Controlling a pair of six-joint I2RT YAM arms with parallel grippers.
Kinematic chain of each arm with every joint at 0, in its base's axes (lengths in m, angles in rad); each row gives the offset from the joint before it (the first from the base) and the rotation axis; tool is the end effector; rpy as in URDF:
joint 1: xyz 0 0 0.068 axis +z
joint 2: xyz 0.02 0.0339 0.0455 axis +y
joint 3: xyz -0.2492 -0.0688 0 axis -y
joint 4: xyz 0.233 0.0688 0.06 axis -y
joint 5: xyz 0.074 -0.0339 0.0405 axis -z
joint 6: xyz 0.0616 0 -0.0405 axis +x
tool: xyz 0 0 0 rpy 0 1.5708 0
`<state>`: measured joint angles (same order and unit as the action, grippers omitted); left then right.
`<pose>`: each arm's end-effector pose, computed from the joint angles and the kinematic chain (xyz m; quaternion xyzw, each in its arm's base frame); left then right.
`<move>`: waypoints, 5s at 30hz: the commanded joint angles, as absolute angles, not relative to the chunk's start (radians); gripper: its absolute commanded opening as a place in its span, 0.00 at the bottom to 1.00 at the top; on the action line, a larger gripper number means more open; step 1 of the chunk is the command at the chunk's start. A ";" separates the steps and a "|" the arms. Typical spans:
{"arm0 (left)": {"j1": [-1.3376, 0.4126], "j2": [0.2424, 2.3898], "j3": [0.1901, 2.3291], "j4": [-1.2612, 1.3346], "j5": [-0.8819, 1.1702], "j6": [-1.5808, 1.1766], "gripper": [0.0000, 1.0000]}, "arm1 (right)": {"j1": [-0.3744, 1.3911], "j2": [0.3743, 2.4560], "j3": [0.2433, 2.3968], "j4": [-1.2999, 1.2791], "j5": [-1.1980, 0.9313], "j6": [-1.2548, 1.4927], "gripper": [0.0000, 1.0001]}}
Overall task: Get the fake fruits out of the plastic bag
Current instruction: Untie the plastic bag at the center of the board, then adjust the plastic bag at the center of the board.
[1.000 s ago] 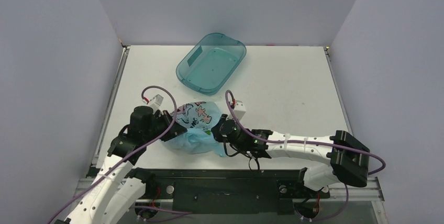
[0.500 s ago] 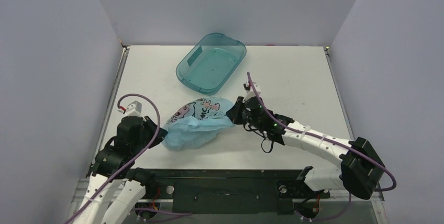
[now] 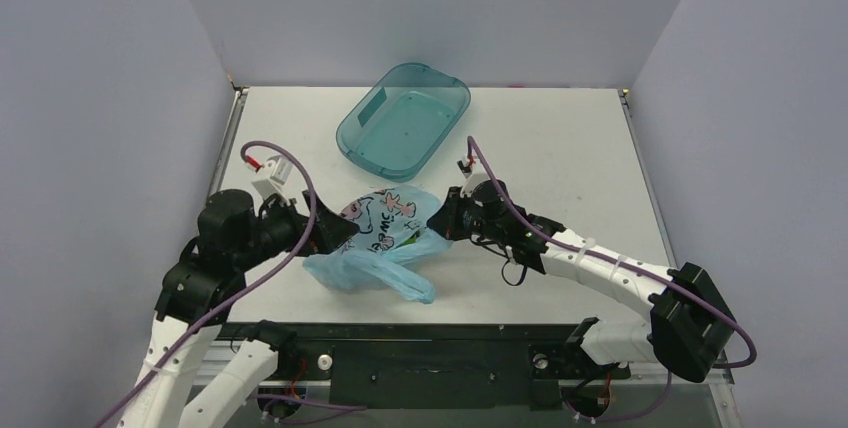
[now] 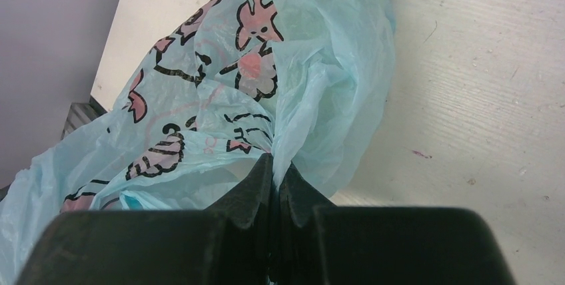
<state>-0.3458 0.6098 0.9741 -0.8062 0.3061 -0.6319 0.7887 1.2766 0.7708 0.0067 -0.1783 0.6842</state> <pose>0.1179 -0.0622 0.3385 -0.0383 0.8381 -0.3620 0.4063 0.2029 0.2197 0.2272 -0.0901 0.8529 0.3983 0.3253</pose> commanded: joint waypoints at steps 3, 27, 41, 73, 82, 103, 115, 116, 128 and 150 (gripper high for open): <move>-0.477 0.746 1.140 -0.809 0.378 -0.420 0.80 | 0.790 1.264 0.828 0.047 -0.204 0.675 0.00; -1.633 1.357 1.268 -1.139 -0.942 -0.246 0.88 | 0.777 1.256 0.822 0.056 -0.217 0.716 0.00; -1.326 1.145 1.265 -1.122 -0.920 -0.507 0.27 | 0.740 1.304 0.829 0.128 -0.334 0.780 0.00; -0.818 0.535 0.888 -0.751 -0.284 -0.784 0.00 | 1.004 1.162 1.175 -0.549 0.235 0.098 0.66; -0.819 0.536 0.905 -0.781 -0.288 -0.786 0.00 | 1.298 1.218 1.160 -0.567 0.427 -0.181 0.68; -0.819 0.550 0.919 -0.799 -0.286 -0.805 0.00 | 1.361 1.496 1.259 -0.378 0.724 -0.251 0.15; -0.819 0.547 1.199 -0.957 -0.471 -0.779 0.00 | 1.024 1.286 1.357 -0.301 0.468 0.266 0.00; -0.819 0.547 1.220 -0.974 -0.502 -0.772 0.00 | 0.943 1.252 1.351 -0.287 0.402 0.310 0.00; -0.898 0.505 1.430 -1.004 -0.664 -0.759 0.00 | 0.631 1.520 1.544 -0.018 -0.219 0.852 0.00; -1.032 0.459 0.990 -0.800 -0.535 -0.973 0.00 | 0.777 1.918 1.953 -0.290 -0.098 0.826 0.44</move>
